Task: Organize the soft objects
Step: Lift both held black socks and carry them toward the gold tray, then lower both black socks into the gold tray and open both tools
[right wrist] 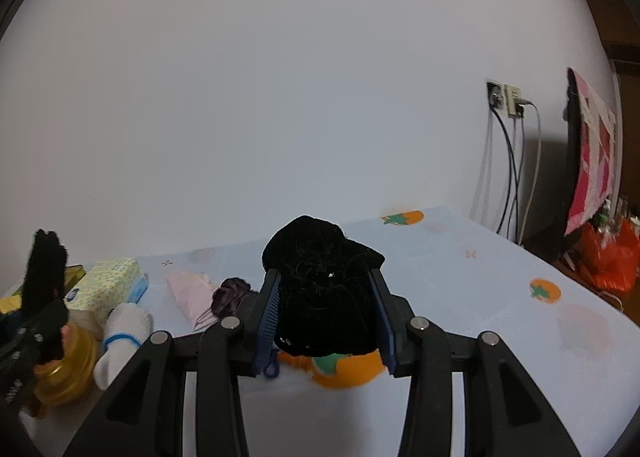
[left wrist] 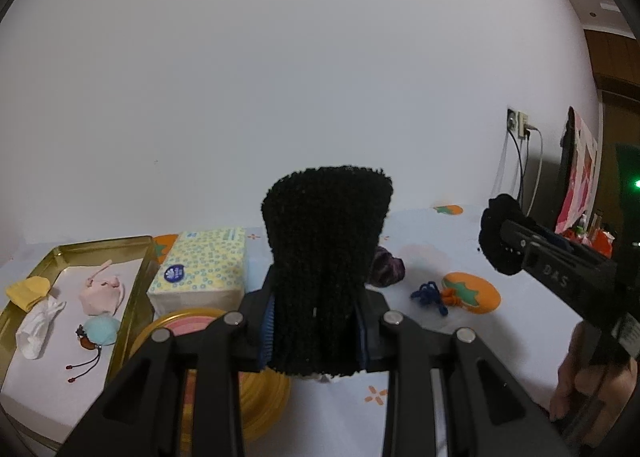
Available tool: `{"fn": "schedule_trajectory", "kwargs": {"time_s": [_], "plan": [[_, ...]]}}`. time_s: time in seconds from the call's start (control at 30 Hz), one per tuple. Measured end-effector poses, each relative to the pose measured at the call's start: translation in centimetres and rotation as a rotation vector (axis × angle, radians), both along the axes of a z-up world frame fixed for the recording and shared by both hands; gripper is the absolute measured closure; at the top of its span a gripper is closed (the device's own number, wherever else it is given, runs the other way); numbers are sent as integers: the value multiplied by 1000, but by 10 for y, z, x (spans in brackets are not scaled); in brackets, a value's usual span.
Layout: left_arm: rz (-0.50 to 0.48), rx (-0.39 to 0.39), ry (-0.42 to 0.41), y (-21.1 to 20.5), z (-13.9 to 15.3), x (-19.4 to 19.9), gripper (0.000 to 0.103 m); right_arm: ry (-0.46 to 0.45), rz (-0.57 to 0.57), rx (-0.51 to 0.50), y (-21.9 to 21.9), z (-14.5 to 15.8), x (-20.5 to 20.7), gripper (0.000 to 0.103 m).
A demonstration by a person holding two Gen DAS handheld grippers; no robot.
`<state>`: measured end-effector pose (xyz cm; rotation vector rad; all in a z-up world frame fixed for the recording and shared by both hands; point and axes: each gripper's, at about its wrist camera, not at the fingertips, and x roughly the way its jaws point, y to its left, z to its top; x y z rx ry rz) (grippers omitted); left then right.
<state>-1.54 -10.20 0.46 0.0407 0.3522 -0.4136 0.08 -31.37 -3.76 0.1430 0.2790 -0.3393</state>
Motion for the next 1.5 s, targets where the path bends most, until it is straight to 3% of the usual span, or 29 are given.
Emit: {"fn": "schedule_trajectory", "kwargs": {"time_s": [0.27, 0.5, 0.77, 1.23, 1.5], "plan": [[-22, 27, -26, 5, -1, -18, 73, -43, 15, -80, 46, 4, -36, 58], [-42, 10, -36, 24, -2, -30, 73, -61, 24, 13, 72, 2, -51, 58], [-33, 1, -52, 58, -2, -35, 73, -57, 94, -3, 125, -1, -48, 58], [115, -52, -54, 156, 9, 3, 73, -70, 271, -9, 217, 8, -16, 58], [232, -24, -40, 210, 10, 32, 73, -71, 365, -3, 266, 11, 20, 58]]}}
